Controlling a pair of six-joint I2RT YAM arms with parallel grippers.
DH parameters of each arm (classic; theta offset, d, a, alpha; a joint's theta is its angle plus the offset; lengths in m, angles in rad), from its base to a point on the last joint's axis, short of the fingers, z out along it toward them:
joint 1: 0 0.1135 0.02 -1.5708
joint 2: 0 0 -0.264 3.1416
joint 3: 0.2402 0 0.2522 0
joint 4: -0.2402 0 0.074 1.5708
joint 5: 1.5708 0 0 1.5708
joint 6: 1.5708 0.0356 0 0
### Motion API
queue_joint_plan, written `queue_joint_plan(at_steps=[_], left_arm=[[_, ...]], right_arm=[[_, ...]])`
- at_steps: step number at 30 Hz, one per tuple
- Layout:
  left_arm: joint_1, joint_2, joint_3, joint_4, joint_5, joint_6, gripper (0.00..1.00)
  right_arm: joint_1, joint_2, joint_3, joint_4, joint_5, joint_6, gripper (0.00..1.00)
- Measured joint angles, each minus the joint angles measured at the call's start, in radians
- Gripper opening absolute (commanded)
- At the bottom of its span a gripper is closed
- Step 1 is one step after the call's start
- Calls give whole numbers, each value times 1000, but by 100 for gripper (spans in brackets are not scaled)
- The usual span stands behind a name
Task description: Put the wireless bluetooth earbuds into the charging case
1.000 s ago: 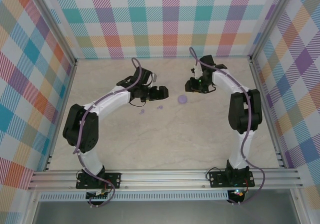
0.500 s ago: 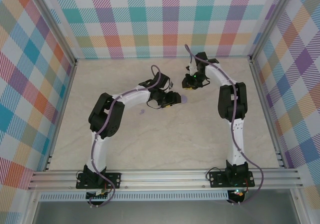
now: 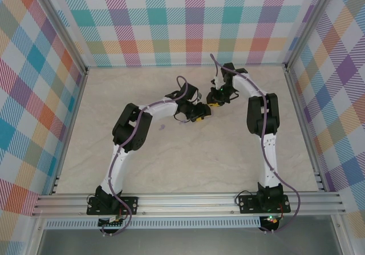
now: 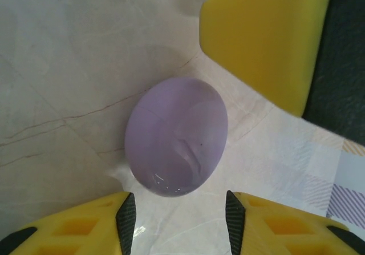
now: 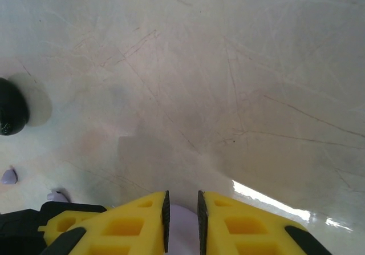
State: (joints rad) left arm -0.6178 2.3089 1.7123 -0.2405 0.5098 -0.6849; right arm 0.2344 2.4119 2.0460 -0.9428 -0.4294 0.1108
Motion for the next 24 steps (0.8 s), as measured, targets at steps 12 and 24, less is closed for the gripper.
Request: queue_joint_plan(at_steps=[12,24], left_arm=[[-2,13,7,10,-7,-22,41],[-3,13,19,-29,-43,2,37]], right_arm=[[-4,-11,-84,6,-13,-16,23],[-7,-121,-256,63,36,-6,25]])
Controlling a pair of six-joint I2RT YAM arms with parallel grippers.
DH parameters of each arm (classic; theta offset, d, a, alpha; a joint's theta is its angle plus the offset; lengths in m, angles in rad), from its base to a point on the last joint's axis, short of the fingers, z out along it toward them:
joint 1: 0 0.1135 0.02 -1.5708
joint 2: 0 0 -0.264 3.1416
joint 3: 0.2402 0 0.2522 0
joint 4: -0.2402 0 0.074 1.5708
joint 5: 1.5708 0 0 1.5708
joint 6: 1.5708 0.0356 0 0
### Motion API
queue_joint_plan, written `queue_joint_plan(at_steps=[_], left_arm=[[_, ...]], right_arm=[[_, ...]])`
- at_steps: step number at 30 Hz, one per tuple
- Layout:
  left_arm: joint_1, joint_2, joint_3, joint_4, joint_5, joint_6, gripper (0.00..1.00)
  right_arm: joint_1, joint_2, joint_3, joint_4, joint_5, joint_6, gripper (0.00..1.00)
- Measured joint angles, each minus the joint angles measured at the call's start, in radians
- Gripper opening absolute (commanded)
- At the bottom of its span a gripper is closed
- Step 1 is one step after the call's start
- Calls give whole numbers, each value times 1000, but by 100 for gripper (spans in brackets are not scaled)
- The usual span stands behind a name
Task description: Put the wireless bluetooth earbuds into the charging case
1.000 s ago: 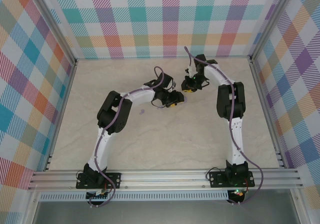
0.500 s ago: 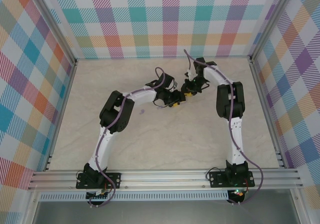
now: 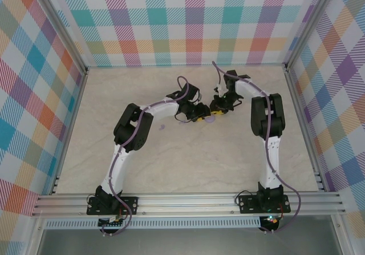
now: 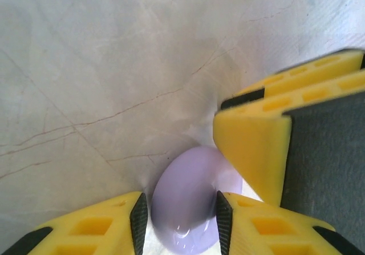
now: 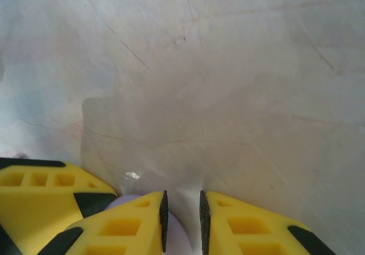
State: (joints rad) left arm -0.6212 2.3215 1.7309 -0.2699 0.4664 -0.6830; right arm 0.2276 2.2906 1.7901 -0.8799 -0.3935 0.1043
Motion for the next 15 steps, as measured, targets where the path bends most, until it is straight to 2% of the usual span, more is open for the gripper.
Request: queue_joint_plan(at_steps=[10,15], left_arm=[[0,0,0,0,1,-1,38],[0,-10,-3,-12,-10,16,46]], right_arm=[[1,-116,-166,8,6,22,26],[1,-167,-225,32,7,46,30]])
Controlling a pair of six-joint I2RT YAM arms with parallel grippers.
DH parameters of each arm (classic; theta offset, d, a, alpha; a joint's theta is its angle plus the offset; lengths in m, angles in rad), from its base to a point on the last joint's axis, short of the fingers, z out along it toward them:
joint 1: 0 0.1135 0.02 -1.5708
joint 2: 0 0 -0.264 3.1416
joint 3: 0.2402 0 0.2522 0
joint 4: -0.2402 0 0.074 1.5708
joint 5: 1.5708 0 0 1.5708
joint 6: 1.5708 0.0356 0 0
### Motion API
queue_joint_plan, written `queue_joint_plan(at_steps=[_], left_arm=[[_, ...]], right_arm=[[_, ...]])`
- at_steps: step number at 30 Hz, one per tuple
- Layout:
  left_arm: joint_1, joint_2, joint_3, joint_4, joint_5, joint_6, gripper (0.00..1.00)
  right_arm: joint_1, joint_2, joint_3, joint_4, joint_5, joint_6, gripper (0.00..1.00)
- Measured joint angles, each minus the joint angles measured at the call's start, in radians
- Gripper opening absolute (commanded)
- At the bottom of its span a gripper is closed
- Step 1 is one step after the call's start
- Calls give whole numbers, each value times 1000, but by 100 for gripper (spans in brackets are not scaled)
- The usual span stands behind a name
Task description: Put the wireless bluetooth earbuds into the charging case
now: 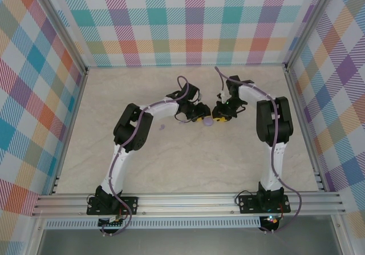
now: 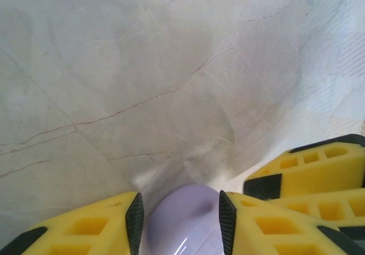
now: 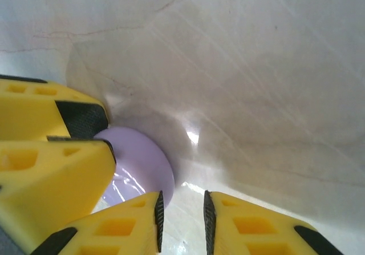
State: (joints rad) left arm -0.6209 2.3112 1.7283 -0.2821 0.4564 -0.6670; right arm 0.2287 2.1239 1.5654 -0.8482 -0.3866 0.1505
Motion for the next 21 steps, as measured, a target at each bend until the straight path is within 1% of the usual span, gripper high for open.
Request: queue_joint_plan(at_steps=[2,4,8,12,17,21], left_arm=[[2,-18,-16,-11,-14,10,51],[8,-40,-35,-27,-25,17,53],[19,-99,-82,-40,-30,32,54],[28,-166,-148,-23,-21,31,53],[29,-218,-237,44,7,-8,54],[26,-222,-278,84,27,-50,56]], right_arm=[[0,-24,-19,7,0,11,31],[0,-55,-39,20,0,23,32],[0,-117,-78,47,-11,40,38],[0,-129,-80,66,-27,43,40],[0,-84,-40,56,-48,16,39],[0,-27,13,47,-66,-14,33]])
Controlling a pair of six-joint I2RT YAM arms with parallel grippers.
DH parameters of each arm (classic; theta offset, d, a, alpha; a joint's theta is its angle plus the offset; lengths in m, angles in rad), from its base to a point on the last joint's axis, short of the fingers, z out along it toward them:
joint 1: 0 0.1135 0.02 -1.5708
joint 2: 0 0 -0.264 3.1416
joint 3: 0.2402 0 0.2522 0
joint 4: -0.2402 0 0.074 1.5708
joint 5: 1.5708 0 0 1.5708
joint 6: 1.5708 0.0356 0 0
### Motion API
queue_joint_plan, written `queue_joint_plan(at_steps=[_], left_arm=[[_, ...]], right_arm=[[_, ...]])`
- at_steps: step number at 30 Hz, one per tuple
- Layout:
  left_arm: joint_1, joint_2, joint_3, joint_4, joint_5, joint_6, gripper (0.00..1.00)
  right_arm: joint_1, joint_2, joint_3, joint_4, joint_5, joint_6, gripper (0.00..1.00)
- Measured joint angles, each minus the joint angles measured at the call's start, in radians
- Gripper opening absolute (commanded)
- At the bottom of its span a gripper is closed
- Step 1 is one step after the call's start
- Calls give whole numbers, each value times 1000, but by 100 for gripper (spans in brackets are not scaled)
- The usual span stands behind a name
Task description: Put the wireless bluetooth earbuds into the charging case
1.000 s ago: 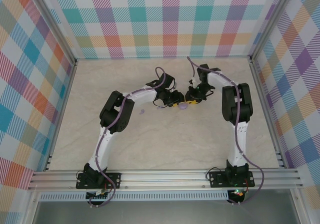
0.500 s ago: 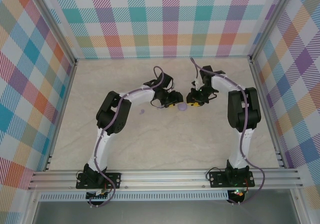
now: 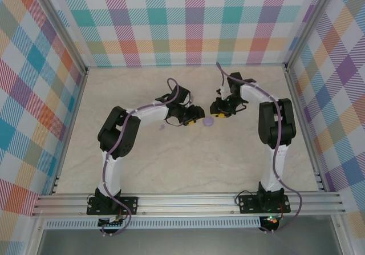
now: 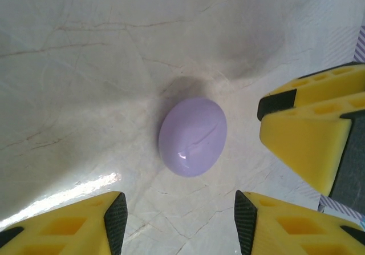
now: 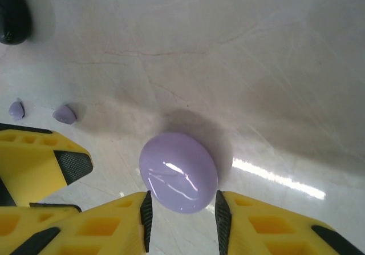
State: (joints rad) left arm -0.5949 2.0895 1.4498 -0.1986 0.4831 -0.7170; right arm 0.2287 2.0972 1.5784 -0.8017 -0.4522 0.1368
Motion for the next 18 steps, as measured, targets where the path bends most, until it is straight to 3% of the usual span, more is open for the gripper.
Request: queue_joint_plan(at_steps=[18], left_arm=[[-24,23,-14,124,25,-121,57]], right_arm=[[0,94,71,-37,-32,-26,27]])
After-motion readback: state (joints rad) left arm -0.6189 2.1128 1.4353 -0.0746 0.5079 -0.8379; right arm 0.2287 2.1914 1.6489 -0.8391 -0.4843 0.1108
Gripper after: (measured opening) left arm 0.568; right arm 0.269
